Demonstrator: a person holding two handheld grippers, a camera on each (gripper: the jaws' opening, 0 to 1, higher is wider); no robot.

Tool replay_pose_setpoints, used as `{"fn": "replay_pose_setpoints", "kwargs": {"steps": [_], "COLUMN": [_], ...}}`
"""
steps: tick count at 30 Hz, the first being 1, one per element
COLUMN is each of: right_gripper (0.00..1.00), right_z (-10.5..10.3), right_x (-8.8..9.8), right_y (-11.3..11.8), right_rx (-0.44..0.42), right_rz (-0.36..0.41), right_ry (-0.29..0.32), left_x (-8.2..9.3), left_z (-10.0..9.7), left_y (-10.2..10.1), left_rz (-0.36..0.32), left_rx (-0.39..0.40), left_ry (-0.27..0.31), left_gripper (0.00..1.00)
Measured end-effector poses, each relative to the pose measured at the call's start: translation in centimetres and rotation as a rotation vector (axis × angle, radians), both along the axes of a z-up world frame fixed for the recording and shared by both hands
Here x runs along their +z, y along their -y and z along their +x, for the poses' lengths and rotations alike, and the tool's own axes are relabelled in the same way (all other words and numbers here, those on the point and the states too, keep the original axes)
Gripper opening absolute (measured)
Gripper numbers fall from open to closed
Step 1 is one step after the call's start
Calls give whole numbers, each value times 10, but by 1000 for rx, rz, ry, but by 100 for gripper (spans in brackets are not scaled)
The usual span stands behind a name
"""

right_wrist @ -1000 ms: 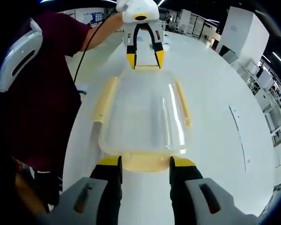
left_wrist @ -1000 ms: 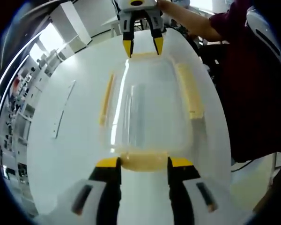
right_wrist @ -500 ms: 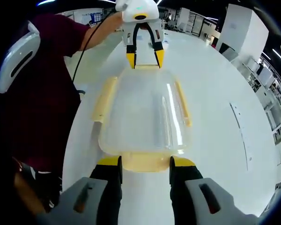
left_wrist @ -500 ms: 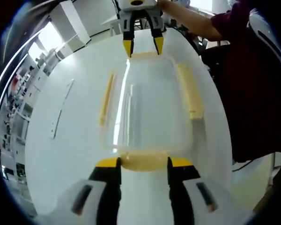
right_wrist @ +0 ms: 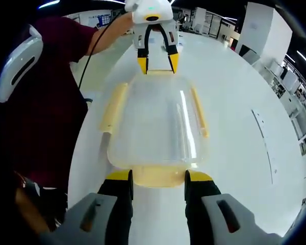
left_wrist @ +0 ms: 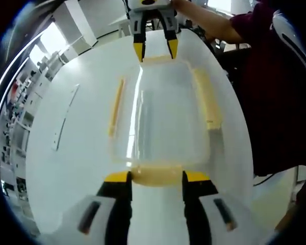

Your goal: Snap each plastic latch of the storage box into its locked position after aligning the lid with the box until every specified latch is closed and the lid sits flush.

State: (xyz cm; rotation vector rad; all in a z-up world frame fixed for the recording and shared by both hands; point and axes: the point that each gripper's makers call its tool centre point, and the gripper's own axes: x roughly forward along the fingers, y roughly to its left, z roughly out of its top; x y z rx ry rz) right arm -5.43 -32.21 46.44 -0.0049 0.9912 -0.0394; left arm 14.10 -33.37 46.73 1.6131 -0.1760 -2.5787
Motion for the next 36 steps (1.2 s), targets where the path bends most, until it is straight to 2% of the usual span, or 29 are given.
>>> {"fn": "replay_pose_setpoints", "kwargs": {"steps": [25, 36], "right_gripper": [38, 38], "right_z": [-1, -2], "right_x": [-4, -5], "right_y": [-1, -2], "right_rx": [9, 8], "right_rz": [13, 24], "right_ry": [4, 28], "left_x": [-9, -13], "left_z": [-1, -2], "left_y": [-2, -3], "left_rz": [20, 29], "left_rx": [16, 20], "left_ry": [2, -3], "left_gripper": [37, 37]}}
